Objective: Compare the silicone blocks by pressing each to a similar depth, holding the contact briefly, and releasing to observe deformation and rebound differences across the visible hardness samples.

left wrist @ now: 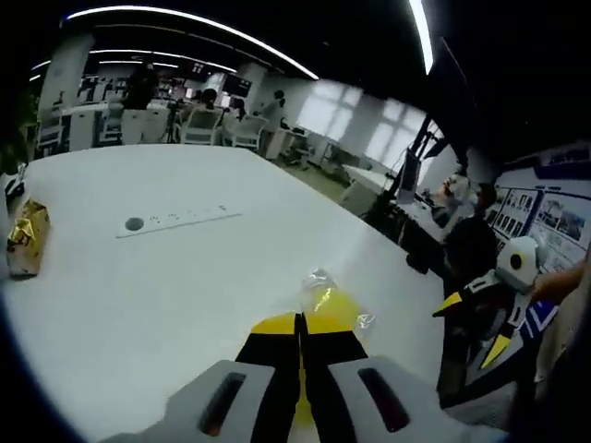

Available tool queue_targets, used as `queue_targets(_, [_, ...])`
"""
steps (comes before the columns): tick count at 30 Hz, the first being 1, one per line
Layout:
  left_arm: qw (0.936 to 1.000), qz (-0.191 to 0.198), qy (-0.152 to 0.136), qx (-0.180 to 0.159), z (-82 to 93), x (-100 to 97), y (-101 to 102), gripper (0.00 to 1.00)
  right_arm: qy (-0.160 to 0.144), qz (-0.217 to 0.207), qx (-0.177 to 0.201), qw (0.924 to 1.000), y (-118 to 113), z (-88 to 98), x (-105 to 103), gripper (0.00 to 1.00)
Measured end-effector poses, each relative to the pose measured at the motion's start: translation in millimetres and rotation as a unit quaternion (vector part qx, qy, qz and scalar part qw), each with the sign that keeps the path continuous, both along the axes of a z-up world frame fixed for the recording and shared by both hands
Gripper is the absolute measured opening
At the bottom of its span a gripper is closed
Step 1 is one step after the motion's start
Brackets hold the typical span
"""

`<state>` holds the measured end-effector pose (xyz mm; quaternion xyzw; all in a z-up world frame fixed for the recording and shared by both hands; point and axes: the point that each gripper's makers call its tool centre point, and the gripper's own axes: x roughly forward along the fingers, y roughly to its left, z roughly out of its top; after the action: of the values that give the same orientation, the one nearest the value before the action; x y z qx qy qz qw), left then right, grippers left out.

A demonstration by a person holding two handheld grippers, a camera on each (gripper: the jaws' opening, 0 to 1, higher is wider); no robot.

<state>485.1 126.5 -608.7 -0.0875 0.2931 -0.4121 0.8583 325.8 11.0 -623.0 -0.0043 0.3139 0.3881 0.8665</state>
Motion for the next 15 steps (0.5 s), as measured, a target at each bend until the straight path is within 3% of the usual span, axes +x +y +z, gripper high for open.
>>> queue_targets(5, [1.0000,-0.001,0.004,-0.002,4.8,-5.8,-4,0.00,-0.015,-0.008,0.006,0.9998,-5,8.5,2,0.64])
queue_targets(8, [0.9995,0.005,0.016,-0.026,12.2,-8.6,-7,0.00,-0.022,-0.011,0.007,0.9997,-7,12.1,2,0.64])
queue_targets(15, [0.9994,0.013,0.001,-0.032,36.0,-16.2,-10,0.00,-0.041,-0.009,0.012,0.9990,-5,24.3,-1,0.64])
